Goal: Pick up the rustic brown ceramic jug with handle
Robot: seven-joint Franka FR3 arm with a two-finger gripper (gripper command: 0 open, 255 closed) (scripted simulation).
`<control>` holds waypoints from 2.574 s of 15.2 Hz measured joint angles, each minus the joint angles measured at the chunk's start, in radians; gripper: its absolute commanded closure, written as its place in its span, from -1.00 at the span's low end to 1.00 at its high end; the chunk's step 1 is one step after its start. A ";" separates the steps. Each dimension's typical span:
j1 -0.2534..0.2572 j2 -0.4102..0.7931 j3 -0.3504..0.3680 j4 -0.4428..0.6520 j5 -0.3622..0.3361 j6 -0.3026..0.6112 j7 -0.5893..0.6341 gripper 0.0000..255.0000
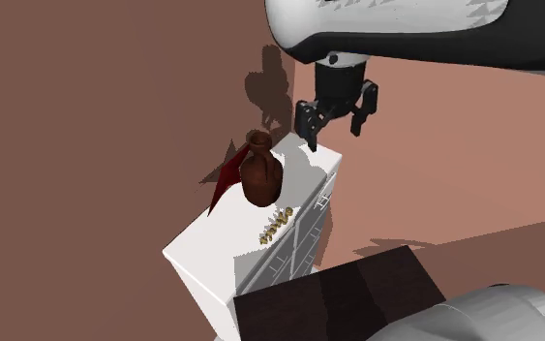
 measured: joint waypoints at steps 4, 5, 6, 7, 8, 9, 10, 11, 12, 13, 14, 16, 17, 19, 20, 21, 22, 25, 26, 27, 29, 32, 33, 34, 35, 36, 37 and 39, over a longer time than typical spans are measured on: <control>0.011 0.113 0.002 -0.007 0.012 0.145 0.000 -1.00; 0.012 0.152 0.000 -0.001 0.014 0.185 -0.004 -1.00; 0.014 0.187 0.000 0.000 0.016 0.225 -0.005 -1.00; 0.018 0.218 0.001 -0.001 0.020 0.263 -0.005 -1.00; 0.020 0.250 0.001 0.009 0.023 0.293 -0.008 -1.00; 0.023 0.277 0.002 0.008 0.026 0.326 -0.009 -1.00; 0.024 0.316 0.001 0.016 0.028 0.363 -0.012 -1.00; 0.025 0.354 0.001 0.032 0.031 0.393 -0.017 -1.00; 0.029 0.383 0.004 0.035 0.034 0.424 -0.015 -1.00; 0.031 0.415 0.003 0.050 0.037 0.449 -0.021 -1.00; 0.033 0.446 0.004 0.067 0.041 0.470 -0.025 -1.00; 0.039 0.528 0.009 0.092 0.046 0.537 -0.026 -1.00; 0.043 0.565 0.013 0.116 0.050 0.557 -0.024 -1.00; 0.049 0.643 0.019 0.155 0.054 0.609 -0.025 -1.00; 0.050 0.675 0.021 0.174 0.057 0.629 -0.029 -1.00; 0.050 0.707 0.020 0.197 0.060 0.643 -0.037 -1.00; 0.052 0.729 0.022 0.205 0.060 0.660 -0.035 -1.00; 0.053 0.760 0.023 0.197 0.059 0.702 -0.033 -1.00; 0.054 0.771 0.023 0.193 0.057 0.717 -0.031 -1.00; 0.055 0.781 0.023 0.191 0.056 0.730 -0.029 -1.00; 0.056 0.800 0.023 0.189 0.053 0.751 -0.027 -1.00; 0.056 0.807 0.023 0.189 0.053 0.758 -0.026 1.00; 0.056 0.807 0.023 0.189 0.053 0.758 -0.026 1.00; 0.056 0.807 0.023 0.189 0.053 0.758 -0.026 1.00; 0.056 0.807 0.023 0.189 0.053 0.758 -0.026 1.00; 0.056 0.807 0.023 0.189 0.053 0.758 -0.026 1.00; 0.056 0.807 0.023 0.189 0.053 0.759 -0.026 1.00; 0.056 0.807 0.023 0.189 0.052 0.759 -0.026 1.00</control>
